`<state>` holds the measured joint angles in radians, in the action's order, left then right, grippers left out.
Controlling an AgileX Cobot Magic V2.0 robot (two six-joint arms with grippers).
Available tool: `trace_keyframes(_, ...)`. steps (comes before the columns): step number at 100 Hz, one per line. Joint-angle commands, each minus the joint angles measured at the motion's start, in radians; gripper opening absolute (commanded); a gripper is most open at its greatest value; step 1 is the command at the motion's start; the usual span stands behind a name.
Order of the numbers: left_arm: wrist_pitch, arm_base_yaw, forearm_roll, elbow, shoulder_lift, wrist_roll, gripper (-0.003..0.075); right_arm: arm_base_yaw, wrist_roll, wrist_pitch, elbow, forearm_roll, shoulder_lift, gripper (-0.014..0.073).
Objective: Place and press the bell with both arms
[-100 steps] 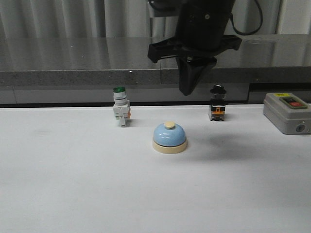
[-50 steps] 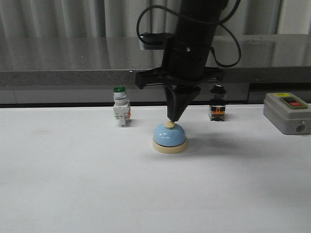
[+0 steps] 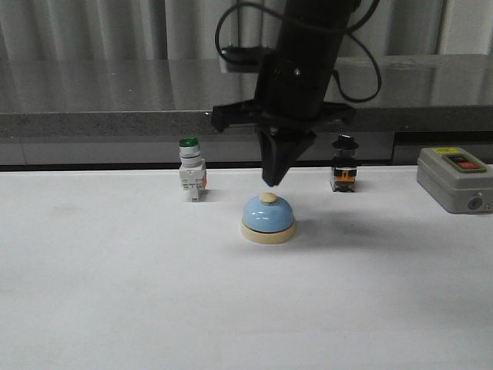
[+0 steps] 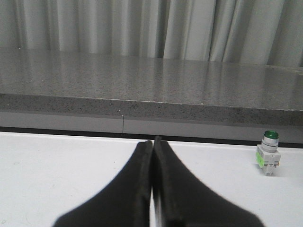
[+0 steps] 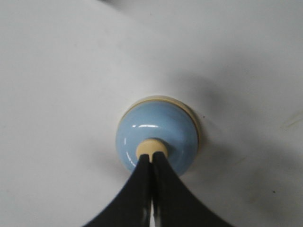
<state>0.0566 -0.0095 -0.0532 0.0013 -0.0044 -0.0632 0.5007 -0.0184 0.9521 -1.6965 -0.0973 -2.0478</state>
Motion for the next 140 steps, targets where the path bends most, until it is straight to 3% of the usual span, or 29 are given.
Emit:
trace_keyframes(1,-0.083,-0.006,-0.01,0.042,-0.031,-0.006,-0.002,-0.02,0.004,0.009,-0.025,-0.006,0.12,-0.0069)
trace_keyframes(46,-0.083,-0.006,-0.01,0.042,-0.031,-0.006,-0.002,-0.223,0.004,0.121,0.01,-0.006,0.248,-0.0069)
trace_keyframes(93,-0.083,-0.006,-0.01,0.042,-0.031,-0.006,-0.002,-0.468,0.004,0.065,0.278,-0.006,0.439,-0.0069)
trace_keyframes(114,-0.083,-0.006,-0.01,0.042,-0.031,-0.006,-0.002,-0.531,0.004,0.01,0.414,-0.006,0.562,-0.0069)
trace_keyframes(140,-0.083,-0.006,-0.01,0.042,-0.031,-0.006,-0.002,-0.535,0.004,-0.068,0.581,-0.006,0.736,-0.0069)
